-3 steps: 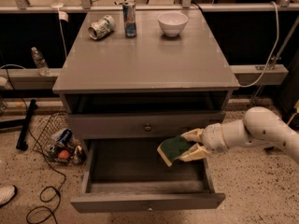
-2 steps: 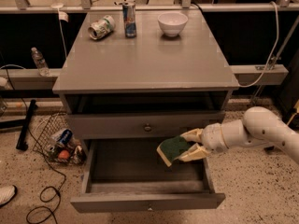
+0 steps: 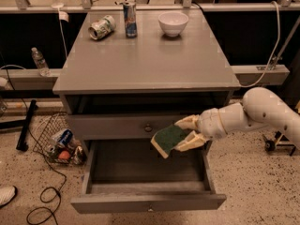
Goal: Pick sponge from middle drawer and place on counter
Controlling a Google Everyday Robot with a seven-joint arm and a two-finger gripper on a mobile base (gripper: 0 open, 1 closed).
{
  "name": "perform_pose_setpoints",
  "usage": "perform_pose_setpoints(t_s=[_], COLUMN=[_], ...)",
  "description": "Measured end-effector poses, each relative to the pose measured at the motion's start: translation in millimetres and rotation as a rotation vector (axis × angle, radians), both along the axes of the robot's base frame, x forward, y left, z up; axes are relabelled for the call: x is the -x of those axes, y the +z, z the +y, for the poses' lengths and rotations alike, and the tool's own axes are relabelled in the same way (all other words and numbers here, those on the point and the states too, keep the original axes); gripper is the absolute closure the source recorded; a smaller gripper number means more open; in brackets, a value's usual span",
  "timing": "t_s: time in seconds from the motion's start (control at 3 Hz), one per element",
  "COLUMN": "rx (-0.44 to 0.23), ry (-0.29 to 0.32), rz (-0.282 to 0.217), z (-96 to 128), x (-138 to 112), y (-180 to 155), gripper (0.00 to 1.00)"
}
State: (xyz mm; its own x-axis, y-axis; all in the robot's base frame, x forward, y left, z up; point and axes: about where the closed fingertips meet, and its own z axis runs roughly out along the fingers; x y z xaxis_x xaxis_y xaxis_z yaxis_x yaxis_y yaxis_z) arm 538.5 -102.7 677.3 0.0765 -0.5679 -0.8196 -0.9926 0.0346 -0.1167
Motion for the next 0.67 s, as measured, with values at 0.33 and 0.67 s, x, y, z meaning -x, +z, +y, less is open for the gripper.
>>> perform_pose_setpoints(t_s=[0.33,0.67], rx=[0.057,0.098], ry=[0.103,0.177], rz=[-0.061,-0.096], z=[22.9,44.1], x=[-4.0,-15.8], y=[54.8,81.8], gripper=[1.00,1.00])
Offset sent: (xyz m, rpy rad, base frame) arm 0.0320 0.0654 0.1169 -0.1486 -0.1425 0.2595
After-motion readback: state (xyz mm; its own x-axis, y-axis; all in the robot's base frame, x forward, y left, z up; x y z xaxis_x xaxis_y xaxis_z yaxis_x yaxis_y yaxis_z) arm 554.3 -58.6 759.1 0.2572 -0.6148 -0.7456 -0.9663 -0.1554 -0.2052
